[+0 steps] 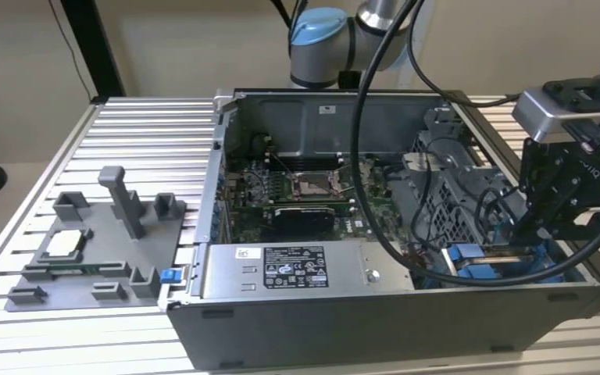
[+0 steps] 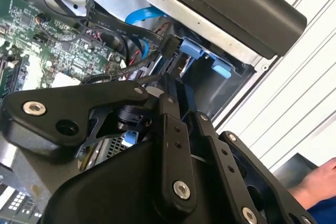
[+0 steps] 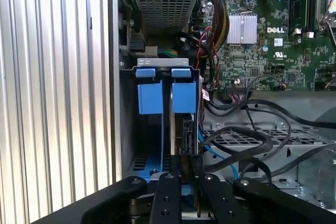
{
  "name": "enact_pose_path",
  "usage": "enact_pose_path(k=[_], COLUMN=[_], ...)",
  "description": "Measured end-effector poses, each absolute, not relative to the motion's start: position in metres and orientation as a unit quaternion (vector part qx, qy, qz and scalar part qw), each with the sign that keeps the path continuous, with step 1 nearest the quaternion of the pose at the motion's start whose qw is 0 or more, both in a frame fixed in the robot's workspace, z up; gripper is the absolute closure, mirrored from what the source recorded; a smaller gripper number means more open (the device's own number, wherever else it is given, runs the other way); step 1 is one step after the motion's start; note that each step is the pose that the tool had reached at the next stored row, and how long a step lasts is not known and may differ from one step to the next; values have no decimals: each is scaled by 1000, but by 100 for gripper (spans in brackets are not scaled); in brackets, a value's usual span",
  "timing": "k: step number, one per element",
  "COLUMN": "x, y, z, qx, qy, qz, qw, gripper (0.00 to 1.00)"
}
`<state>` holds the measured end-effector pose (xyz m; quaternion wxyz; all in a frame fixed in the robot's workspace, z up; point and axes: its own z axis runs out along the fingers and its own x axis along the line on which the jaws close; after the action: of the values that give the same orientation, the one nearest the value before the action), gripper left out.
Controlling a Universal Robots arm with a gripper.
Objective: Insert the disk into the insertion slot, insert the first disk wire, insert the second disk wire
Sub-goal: 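Insert the first disk wire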
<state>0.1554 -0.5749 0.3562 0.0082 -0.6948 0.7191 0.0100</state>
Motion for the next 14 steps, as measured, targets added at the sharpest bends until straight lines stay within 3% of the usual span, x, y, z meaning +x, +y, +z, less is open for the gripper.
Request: enact_pose_path(k=[14], x=[161], y=[-574], z=[356], qx=[-695], qy=[719], qz=[10], qw=[8], gripper=[100])
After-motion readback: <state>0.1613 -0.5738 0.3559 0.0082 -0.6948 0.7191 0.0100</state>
